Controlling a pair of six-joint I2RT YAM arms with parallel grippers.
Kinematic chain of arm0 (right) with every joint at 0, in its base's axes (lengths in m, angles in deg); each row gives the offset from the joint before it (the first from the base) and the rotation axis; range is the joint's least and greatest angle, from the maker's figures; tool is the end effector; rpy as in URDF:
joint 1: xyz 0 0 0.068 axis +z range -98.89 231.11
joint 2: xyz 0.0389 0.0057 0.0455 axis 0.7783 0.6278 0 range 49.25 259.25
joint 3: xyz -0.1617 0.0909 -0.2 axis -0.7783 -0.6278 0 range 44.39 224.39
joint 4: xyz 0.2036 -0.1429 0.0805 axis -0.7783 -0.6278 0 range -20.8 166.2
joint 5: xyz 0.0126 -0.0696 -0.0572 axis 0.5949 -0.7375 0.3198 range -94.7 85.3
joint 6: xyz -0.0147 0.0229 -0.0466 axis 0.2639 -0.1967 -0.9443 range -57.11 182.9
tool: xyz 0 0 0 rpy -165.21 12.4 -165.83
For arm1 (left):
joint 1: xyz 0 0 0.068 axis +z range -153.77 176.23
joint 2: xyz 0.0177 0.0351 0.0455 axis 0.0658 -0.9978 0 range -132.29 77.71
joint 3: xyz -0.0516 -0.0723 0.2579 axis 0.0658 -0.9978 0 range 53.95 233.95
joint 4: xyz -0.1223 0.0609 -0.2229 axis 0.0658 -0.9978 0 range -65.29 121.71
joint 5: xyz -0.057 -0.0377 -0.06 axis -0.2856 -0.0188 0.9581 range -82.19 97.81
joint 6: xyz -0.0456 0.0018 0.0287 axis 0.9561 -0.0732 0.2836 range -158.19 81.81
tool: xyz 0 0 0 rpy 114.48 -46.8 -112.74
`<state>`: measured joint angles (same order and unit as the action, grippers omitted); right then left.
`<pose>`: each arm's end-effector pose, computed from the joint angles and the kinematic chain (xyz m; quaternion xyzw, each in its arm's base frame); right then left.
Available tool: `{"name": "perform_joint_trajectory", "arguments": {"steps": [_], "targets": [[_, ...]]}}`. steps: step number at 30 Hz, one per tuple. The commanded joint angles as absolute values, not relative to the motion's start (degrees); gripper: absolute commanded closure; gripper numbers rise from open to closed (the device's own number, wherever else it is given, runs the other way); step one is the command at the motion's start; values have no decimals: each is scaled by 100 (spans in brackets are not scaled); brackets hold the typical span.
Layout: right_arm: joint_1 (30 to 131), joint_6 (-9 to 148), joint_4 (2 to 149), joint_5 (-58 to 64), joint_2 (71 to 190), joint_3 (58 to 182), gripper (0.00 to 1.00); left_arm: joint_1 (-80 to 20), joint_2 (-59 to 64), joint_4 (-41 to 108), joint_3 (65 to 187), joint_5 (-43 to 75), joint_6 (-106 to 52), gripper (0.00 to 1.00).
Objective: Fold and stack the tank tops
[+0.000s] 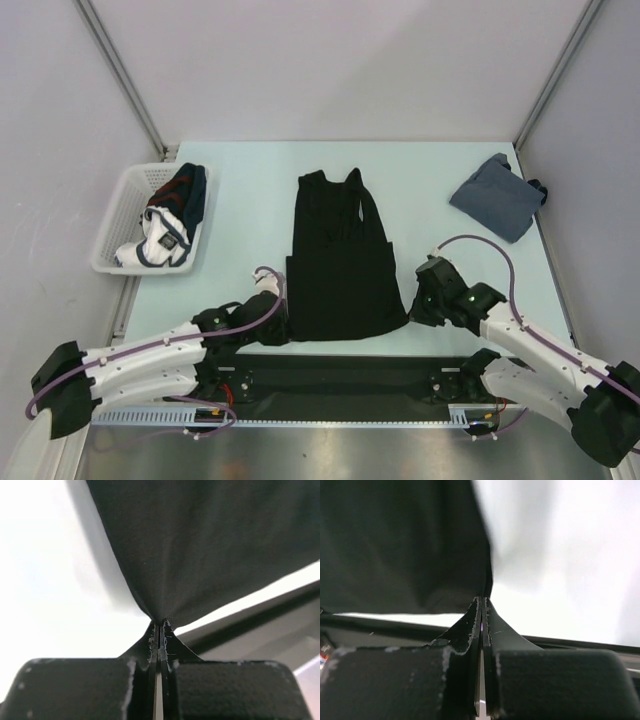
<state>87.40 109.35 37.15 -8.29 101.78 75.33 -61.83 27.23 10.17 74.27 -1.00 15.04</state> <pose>0.1327 0.0946 0.1930 0.0936 0.9624 0.1447 0.2100 0.0902 -0.1343 0.1602 0.0145 0.9421 -0.2291 0.2445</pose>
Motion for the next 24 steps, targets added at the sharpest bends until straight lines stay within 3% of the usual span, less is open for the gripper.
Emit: {"name": "perform_joint_trajectory", "arguments": {"steps": [1,19,24], "targets": [[8969,10982,3340,-892,9988,7876,100,-6222,3068,385,7856,-1,1288,100],[9839,12125,2031,-1472,9258,8069,100,-6863,3358,209,7733,157,1841,100],[9839,12222,1776,-1796,9231,8402,100,-6828,3508,-150,8066,-299,1798,100]]}}
